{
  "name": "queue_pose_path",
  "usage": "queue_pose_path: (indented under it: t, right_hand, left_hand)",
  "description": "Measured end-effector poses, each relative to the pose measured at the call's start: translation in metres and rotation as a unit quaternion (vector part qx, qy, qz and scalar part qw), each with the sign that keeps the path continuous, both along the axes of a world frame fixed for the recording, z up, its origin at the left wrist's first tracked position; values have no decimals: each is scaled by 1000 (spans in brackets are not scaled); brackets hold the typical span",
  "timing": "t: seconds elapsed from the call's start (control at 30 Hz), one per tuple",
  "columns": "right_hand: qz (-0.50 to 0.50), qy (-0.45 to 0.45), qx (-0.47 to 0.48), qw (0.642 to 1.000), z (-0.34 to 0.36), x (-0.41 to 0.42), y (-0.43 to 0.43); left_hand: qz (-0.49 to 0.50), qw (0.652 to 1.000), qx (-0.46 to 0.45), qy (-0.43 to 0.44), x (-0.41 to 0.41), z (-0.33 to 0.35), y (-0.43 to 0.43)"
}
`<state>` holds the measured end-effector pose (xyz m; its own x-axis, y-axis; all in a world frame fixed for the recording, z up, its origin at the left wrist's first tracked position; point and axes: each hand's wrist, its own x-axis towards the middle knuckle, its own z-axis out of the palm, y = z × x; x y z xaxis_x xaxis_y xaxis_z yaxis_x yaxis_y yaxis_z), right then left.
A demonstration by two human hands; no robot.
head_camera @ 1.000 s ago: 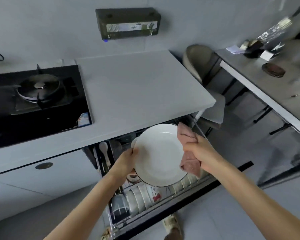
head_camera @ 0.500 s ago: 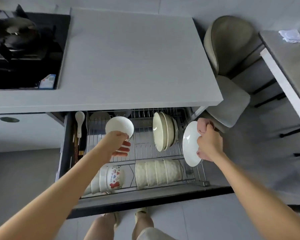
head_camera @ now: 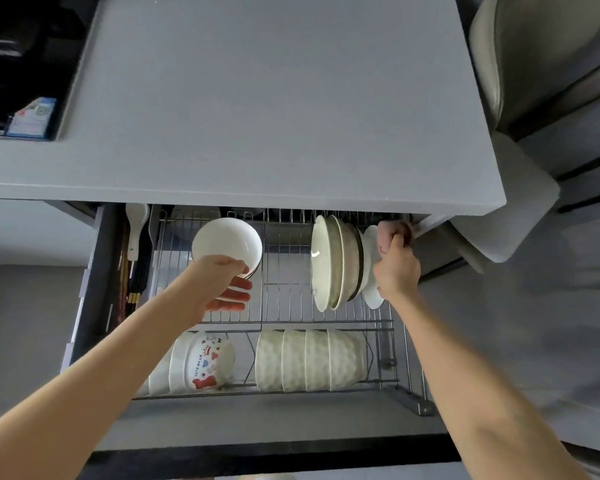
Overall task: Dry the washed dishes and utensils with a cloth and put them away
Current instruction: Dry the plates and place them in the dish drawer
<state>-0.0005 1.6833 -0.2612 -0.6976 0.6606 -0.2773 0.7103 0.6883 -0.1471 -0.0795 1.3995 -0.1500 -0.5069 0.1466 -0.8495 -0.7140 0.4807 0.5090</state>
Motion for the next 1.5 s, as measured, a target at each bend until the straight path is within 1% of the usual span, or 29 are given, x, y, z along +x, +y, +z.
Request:
queue_pose_path:
  t: [0.17,0.37,0.47,0.6,0.77,0.97,1.03,1.13,1.2,1.33,1.43,1.5]
  right_hand:
    - [9,3,-2,1000,-22,-10,-2]
    - [19,5,-6,1000,-32,-17,0]
    - [2,35,-53,998,-31,-18,4]
    - [-33,71,-137,987,-31,-19,10]
    - [-87,79,-239,964,-31,-17,12]
    - [-123,94,-326,933,-33,-21,24]
    - [-115,84,-324,935,-34,-26,27]
    - [-94,59,-294,949,-38,-36,27]
    - [-89,46,-294,951,-41,-41,28]
    - [-120,53,-362,923,-34,-40,29]
    - [-171,88,-411,891,-26,-32,23]
    - [-201,119,-425,875,-23,-26,19]
  left_hand:
    - [4,1000,-24,-9,-4,-15,-9]
    - [-7,999,-44,-8,-5,-26,-16]
    - [-13,999,-41,-14,-2,-27,-15]
    - [-17,999,-33,-19,0,-25,-14]
    - [-17,999,-24,-29,2,-22,-16]
    - [-9,999,-17,-39,4,-24,-24]
    - [-12,999,-21,-42,5,-25,-26]
    - [-13,999,-26,-46,6,-26,-29]
    - [-12,999,-26,-45,6,-27,-30]
    - [-11,999,-27,-43,5,-29,-31]
    - [-11,999,-24,-42,4,-28,-29]
    - [-12,999,-22,-39,2,-27,-29]
